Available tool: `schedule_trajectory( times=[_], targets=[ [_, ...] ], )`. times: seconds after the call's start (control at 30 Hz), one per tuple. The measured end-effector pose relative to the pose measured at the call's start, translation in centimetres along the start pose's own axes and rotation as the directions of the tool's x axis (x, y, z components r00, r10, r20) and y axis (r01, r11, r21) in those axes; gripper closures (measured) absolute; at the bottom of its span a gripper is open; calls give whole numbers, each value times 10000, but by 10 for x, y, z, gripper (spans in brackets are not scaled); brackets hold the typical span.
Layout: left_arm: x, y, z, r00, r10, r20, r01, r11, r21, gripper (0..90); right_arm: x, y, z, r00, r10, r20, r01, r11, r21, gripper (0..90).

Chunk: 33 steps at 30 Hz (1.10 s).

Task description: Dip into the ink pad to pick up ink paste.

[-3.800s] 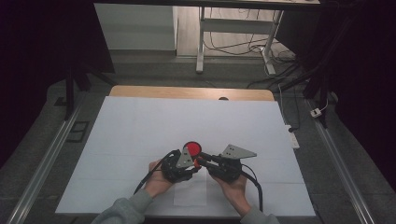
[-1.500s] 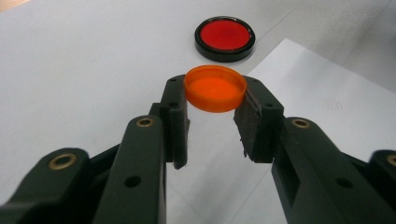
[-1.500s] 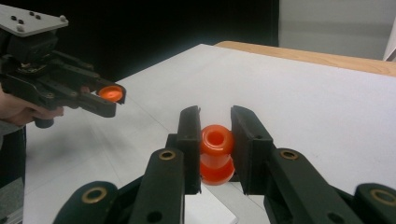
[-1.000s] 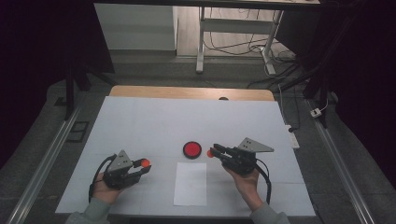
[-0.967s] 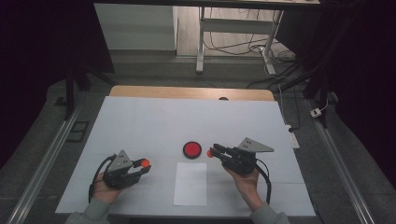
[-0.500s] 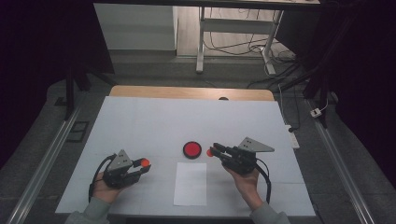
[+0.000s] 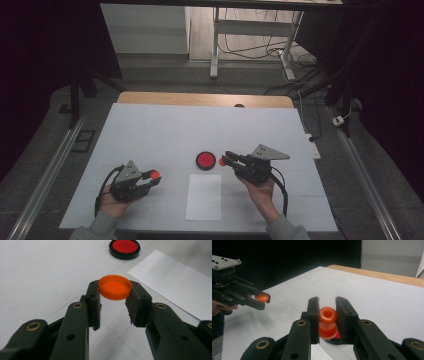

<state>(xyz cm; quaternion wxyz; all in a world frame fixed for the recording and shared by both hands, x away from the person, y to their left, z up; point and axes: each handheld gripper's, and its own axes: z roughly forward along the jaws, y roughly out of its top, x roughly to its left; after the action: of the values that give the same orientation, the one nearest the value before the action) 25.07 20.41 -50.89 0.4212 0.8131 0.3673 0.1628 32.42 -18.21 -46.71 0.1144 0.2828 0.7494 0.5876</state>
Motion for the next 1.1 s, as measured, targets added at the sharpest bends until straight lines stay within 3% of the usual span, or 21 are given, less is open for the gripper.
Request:
schedule_trajectory(
  times=[0.4, 0.73, 1.1],
  targets=[
    [0, 0, 2, 10000, 16, 79, -17, 10000, 70, 650, -3, 4, 23, 9999, 56, -86, -53, 9995, 315, 728],
    [0, 0, 3, 9999, 70, 124, -71, 9999, 101, 649, -9, 10, 44, 9999, 104, 10, -104, 9992, 397, 728],
    [-1, 1, 3, 9999, 123, 97, -124, 9999, 67, 649, -12, 10, 60, 9998, 67, 187, -82, 9965, 835, 728]
  ],
)
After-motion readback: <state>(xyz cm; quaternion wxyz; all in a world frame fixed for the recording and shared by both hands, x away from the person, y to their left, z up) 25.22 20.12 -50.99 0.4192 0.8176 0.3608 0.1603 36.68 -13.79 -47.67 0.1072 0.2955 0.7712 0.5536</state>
